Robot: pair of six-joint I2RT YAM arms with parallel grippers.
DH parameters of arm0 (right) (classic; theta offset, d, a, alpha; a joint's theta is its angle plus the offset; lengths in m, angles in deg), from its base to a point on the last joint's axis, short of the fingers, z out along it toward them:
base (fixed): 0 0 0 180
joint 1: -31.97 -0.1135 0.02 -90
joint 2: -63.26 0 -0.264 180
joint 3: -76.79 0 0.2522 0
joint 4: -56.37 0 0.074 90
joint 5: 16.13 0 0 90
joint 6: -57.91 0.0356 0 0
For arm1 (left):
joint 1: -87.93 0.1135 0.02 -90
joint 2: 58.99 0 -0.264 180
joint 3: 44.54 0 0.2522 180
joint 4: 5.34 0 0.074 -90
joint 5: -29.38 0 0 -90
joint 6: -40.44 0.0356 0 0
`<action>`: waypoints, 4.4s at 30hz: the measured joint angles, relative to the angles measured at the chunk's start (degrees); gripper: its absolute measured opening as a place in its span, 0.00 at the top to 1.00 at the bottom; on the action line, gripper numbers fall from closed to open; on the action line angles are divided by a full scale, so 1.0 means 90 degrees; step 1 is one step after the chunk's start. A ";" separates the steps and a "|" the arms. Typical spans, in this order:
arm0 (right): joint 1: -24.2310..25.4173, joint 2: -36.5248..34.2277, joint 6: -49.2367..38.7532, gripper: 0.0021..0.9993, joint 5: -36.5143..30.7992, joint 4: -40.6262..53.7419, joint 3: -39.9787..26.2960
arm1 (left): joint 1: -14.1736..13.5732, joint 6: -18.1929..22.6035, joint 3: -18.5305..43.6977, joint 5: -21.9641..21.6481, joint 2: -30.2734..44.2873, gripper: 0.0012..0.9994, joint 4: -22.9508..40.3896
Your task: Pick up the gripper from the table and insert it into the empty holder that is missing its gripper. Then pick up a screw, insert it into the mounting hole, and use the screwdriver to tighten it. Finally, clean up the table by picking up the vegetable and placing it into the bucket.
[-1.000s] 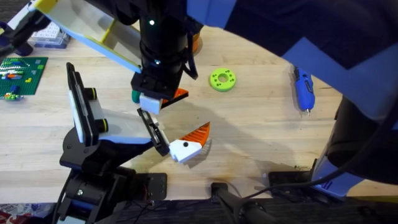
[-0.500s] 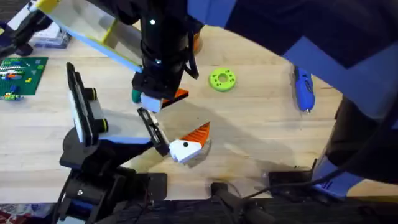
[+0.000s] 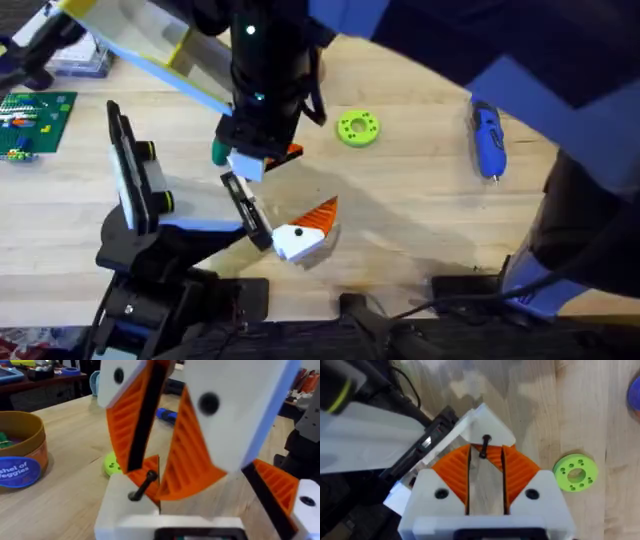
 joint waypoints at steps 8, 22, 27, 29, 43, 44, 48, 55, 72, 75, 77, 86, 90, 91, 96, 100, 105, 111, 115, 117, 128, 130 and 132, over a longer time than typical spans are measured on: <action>0.0000 0.0493 0.0001 0.68 0.0000 0.0009 -0.0048 | 0.0000 0.0000 0.0000 0.0000 0.0000 0.01 -0.0001; 0.0031 0.1006 -0.0058 0.68 0.0460 0.0017 -0.0099 | 0.0000 0.0000 0.0000 0.0000 -0.0001 0.01 0.0000; 0.0116 0.1006 -0.0098 0.68 0.0521 0.0097 -0.0099 | 0.0000 0.0000 0.0000 0.0000 0.0000 0.01 -0.0001; 0.0150 0.1006 -0.0108 0.70 0.0529 0.0132 -0.0099 | 0.0000 0.0000 0.0000 0.0000 0.0000 0.01 -0.0001; 0.0233 0.1006 -0.0171 0.01 0.0577 0.0298 -0.0099 | 0.0000 0.0000 0.0000 0.0000 0.0000 0.01 -0.0001; 0.0233 0.1006 -0.0171 0.01 0.0577 0.0343 -0.0099 | 0.0000 0.0000 0.0000 0.0000 0.0001 0.01 -0.0001; 0.0233 0.1006 -0.0171 0.00 0.0578 0.0437 -0.0099 | 0.0000 0.0000 0.0000 0.0001 0.0000 0.01 0.0000; 0.0233 0.1002 -0.0160 0.00 0.0578 0.0386 -0.0099 | 0.0000 0.0000 0.0000 0.0000 0.0001 0.01 -0.0001; 0.0233 0.0931 0.0783 0.00 0.0131 -0.0675 0.0696 | 0.0000 0.0000 0.0000 0.0000 0.0001 0.01 -0.0001; 0.0233 0.0811 0.0977 0.00 0.0074 -0.0764 0.0705 | 0.0000 0.0000 0.0000 0.0001 0.0001 0.01 0.0000; 0.0235 0.0719 0.1128 0.00 0.0030 -0.0793 0.0708 | 0.0000 0.0000 0.0000 0.0000 0.0000 0.01 0.0000; 0.0239 0.0532 0.2048 0.05 -0.0389 -0.0734 0.0755 | 0.0000 0.0000 0.0000 0.0000 -0.0001 0.01 -0.0001; 0.0234 0.0532 0.2211 0.07 -0.0404 -0.0730 0.0860 | 0.0000 0.0000 0.0000 0.0000 -0.0001 0.01 -0.0001; 0.0228 0.0530 0.2234 0.07 -0.0406 -0.0738 0.0868 | 0.0000 0.0000 0.0000 0.0001 -0.0001 0.01 -0.0001; 0.0138 0.0530 0.2296 0.10 -0.0406 -0.0781 0.0872 | 0.0000 0.0000 0.0000 0.0000 -0.0001 0.01 -0.0001; 0.0100 0.0530 0.2299 0.15 -0.0392 -0.0787 0.0872 | 0.0000 0.0000 0.0000 0.0002 0.0001 0.01 -0.0001; 0.0101 0.0533 0.2320 0.26 -0.0276 -0.0808 0.0872 | 0.0000 0.0000 0.0000 0.0002 0.0001 0.01 0.0001; 0.0094 0.0532 0.2322 0.38 -0.0211 -0.0808 0.0872 | 0.0000 0.0000 0.0000 0.0002 -0.0001 0.01 -0.0001; 0.0066 0.0530 0.2323 0.42 -0.0209 -0.0810 0.0872 | 0.0000 0.0000 0.0000 0.0000 0.0001 0.01 -0.0001; 0.0029 0.0533 0.2322 0.44 -0.0203 -0.0808 0.0874 | 0.0000 0.0000 0.0000 0.0000 0.0001 0.01 -0.0001; -0.0080 0.0530 0.2320 0.58 -0.0189 -0.0808 0.0874 | 0.0000 0.0000 0.0000 0.0000 0.0001 0.01 0.0001; -0.0085 0.0530 0.2320 0.60 -0.0189 -0.0803 0.0874 | 0.0000 0.0000 0.0000 0.0000 -0.0001 0.01 -0.0001; -0.0090 0.0530 0.2320 0.61 -0.0189 -0.0801 0.0874 | 0.0000 0.0000 0.0000 0.0000 -0.0001 0.01 -0.0001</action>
